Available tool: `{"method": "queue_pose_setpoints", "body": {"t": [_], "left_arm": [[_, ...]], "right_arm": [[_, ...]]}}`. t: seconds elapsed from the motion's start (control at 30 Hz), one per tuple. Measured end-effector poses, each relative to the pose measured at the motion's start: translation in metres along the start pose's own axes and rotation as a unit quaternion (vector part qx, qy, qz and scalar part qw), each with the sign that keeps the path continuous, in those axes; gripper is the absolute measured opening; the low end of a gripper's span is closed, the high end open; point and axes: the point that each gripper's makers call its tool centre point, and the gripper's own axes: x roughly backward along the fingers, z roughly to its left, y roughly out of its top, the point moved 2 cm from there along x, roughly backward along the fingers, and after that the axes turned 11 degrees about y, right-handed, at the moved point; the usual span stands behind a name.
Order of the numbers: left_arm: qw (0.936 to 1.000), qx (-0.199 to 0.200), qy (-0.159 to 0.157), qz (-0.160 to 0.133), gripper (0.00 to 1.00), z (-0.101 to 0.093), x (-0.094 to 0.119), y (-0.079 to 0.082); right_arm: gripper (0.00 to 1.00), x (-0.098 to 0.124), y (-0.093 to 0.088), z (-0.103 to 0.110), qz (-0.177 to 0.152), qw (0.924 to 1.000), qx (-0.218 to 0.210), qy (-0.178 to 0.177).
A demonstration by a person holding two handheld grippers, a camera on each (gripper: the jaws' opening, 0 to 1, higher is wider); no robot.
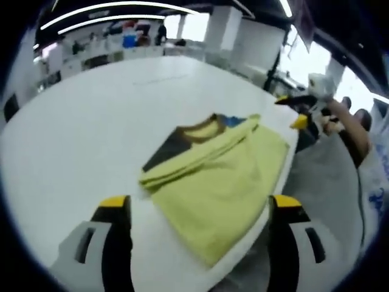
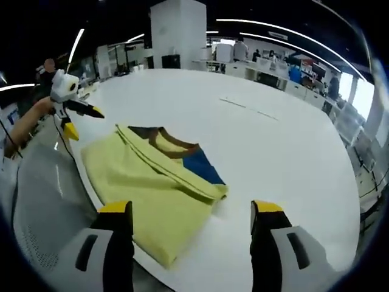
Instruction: Fold the garment on the visible template until the final outline fits inside the template.
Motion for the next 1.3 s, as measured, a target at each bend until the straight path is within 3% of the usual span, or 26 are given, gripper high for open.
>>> {"method": "queue_pose_setpoints", "body": {"t": [0.13, 0.2, 0.33, 0.53, 0.7, 0.9, 1.03, 1.2, 1.3], "left_arm": [[0.9997, 0.012, -0.003, 0.022, 0.73, 0.006, -0.008, -0.002], [0.9998, 0.001, 0.001, 0.018, 0.73, 0.008, -0.012, 0.0], [0.9998, 0.008, 0.005, 0.017, 0.62, 0.018, -0.02, 0.004], [0.999, 0.011, 0.032, 0.028, 0.54, 0.036, -0.032, 0.003], [0.9987, 0.029, 0.037, 0.021, 0.37, 0.044, -0.038, 0.005], [0.9964, 0.039, 0.067, 0.035, 0.32, 0.059, -0.044, -0.003], [0.9959, 0.054, 0.068, 0.025, 0.24, 0.062, -0.045, 0.0], [0.9958, 0.062, 0.058, 0.035, 0.13, 0.06, -0.049, 0.0], [0.9957, 0.063, 0.056, 0.04, 0.12, 0.059, -0.051, -0.001]], "right_arm": [[0.7, -0.005, -0.002, -0.006, 0.002, 1.0, -0.005, 0.005], [0.68, -0.008, -0.002, -0.008, 0.004, 1.0, -0.005, 0.006], [0.61, -0.011, -0.005, -0.015, 0.009, 0.9999, -0.007, 0.005], [0.5, -0.016, -0.007, -0.028, 0.0, 0.9996, -0.027, -0.003], [0.44, -0.017, -0.009, -0.036, 0.0, 0.9995, -0.031, -0.012], [0.37, -0.02, -0.014, -0.048, 0.004, 0.9989, -0.038, -0.025], [0.34, -0.022, -0.016, -0.047, 0.007, 0.999, -0.038, -0.024], [0.31, -0.024, -0.016, -0.051, 0.008, 0.9989, -0.038, -0.027], [0.3, -0.025, -0.015, -0.052, 0.01, 0.9989, -0.036, -0.029]]}}
